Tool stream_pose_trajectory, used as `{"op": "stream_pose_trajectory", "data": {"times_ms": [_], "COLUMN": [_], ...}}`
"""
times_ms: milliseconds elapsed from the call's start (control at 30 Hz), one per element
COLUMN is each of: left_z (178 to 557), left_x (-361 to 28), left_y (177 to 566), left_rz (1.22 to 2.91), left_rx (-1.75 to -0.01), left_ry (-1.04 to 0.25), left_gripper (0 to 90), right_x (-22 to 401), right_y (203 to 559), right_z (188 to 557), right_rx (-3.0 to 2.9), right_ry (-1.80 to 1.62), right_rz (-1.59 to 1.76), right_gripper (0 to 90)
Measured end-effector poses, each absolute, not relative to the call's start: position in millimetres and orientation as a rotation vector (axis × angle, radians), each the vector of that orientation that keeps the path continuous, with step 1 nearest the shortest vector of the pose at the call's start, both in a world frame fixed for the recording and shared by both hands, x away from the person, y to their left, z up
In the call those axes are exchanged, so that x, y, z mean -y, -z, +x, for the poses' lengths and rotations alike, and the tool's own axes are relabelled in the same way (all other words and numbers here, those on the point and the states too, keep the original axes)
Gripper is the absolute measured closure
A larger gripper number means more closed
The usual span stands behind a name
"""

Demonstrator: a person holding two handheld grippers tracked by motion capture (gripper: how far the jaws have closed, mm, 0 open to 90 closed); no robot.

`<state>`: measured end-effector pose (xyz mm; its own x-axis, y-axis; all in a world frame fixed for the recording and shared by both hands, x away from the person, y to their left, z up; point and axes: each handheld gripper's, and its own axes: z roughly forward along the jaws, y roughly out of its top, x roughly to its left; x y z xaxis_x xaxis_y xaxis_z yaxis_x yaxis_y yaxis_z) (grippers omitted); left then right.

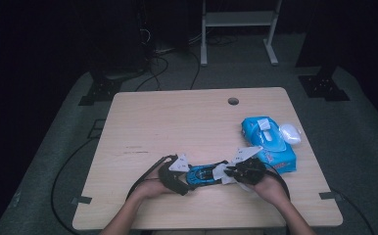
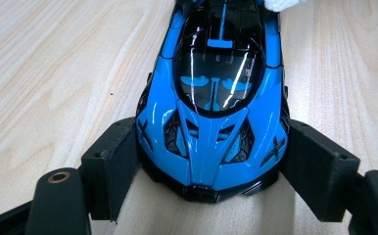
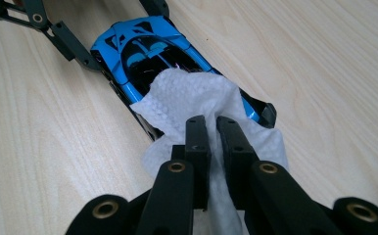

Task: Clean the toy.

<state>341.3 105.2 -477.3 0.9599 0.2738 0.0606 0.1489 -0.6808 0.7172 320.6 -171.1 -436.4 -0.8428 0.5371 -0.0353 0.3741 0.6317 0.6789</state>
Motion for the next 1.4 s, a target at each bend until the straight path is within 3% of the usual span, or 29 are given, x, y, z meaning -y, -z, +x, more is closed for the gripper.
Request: {"op": "stream_pose_trajectory", "data": {"times_ms": [133, 800, 1233, 1400], "left_z": [341.2, 340.7, 340.8, 340.8], "left_x": [-104.8, -104.7, -104.8, -105.0], "left_y": [477.4, 477.8, 477.6, 477.7], "left_rz": [2.326, 2.317, 2.322, 2.319], "left_rx": [-0.298, -0.312, -0.306, -0.311], "left_ry": [-0.206, -0.195, -0.202, -0.194], "left_gripper": [25.2, 25.1, 25.2, 25.2], "right_x": [167.2, 63.3, 73.0, 58.3], "right_y": [437.1, 449.3, 443.8, 448.5], "right_z": [321.2, 334.0, 337.8, 339.7], "right_rx": [-2.629, -2.75, -2.719, -2.724], "right_ry": [-1.039, -1.091, -1.06, -1.051], "right_rz": [0.756, 0.514, 0.525, 0.489], "right_gripper": [83.9, 83.9, 83.9, 83.9]}}
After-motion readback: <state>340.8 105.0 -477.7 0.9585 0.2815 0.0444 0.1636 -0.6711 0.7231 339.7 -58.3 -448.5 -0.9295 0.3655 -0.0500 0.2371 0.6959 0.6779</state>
